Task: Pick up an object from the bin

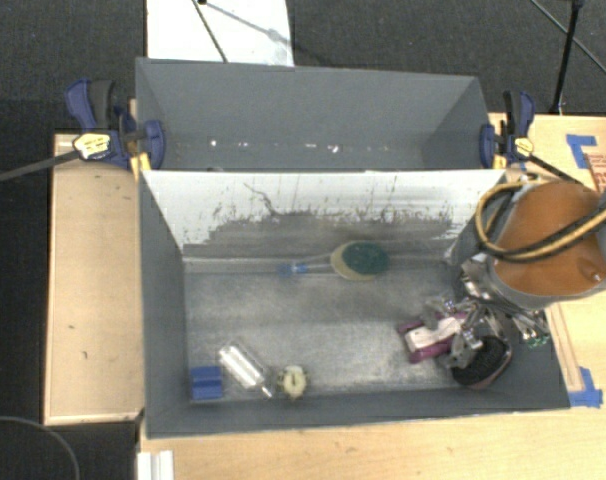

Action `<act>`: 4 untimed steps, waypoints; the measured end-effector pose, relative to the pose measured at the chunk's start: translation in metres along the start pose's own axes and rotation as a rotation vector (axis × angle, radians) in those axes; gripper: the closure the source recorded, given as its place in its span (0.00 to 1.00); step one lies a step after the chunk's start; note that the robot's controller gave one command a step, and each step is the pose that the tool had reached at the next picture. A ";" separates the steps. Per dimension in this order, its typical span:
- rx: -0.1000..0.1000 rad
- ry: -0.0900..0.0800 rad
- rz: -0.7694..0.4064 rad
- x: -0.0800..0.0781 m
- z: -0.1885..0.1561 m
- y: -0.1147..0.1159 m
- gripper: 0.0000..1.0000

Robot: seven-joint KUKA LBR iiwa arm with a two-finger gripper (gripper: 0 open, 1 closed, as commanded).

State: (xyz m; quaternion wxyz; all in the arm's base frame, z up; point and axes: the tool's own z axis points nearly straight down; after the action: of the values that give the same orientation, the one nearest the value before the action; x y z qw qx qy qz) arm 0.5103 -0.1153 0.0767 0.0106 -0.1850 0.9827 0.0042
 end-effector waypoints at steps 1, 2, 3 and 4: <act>-0.002 0.005 0.001 0.002 0.003 0.000 0.00; 0.000 0.003 0.001 0.001 0.001 0.000 1.00; -0.001 0.005 0.002 0.002 0.002 0.000 0.00; 0.000 0.003 0.003 0.001 0.001 0.000 1.00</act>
Offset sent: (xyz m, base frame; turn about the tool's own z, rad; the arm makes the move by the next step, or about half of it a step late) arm 0.0000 0.0000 0.0000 0.0000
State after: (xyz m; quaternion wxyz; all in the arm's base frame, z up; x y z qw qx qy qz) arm 0.5094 -0.1161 0.0759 0.0090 -0.1837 0.9829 0.0040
